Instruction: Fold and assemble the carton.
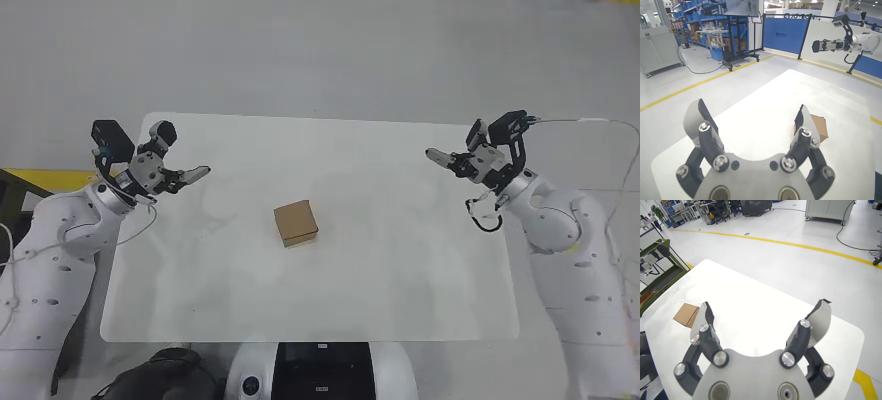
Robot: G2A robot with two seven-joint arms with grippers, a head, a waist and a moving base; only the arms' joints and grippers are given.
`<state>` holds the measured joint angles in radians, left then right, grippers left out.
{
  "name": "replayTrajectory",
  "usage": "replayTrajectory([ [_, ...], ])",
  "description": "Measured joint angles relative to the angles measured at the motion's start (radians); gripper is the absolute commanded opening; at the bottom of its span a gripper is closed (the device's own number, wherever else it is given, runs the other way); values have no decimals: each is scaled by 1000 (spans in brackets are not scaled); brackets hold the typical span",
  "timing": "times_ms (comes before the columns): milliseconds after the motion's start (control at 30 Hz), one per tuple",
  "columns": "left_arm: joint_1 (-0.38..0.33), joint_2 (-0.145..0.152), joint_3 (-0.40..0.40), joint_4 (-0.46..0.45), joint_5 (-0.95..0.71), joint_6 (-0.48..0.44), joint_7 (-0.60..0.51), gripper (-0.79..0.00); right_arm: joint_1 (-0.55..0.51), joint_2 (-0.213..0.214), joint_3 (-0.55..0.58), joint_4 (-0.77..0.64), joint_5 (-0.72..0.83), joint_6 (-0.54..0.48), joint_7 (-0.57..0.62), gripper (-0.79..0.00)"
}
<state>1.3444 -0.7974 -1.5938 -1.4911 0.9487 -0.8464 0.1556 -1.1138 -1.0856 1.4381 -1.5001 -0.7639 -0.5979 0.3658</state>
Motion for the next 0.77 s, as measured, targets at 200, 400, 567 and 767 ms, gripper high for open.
replayTrajectory([
  [200,-3,-4,-3,-3,-20,31,-10,-1,-13,2,11,-13,-32,19,-46,-1],
  [400,-3,-4,-2,-3,-19,30,-10,-1,-13,2,10,-13,-31,18,-45,0],
  [567,-3,-4,-2,-3,-19,30,-10,-1,-13,2,10,-13,-31,18,-45,-1],
  [767,-3,-4,-2,-3,-19,30,-10,-1,-13,2,10,-13,-31,18,-45,-1],
])
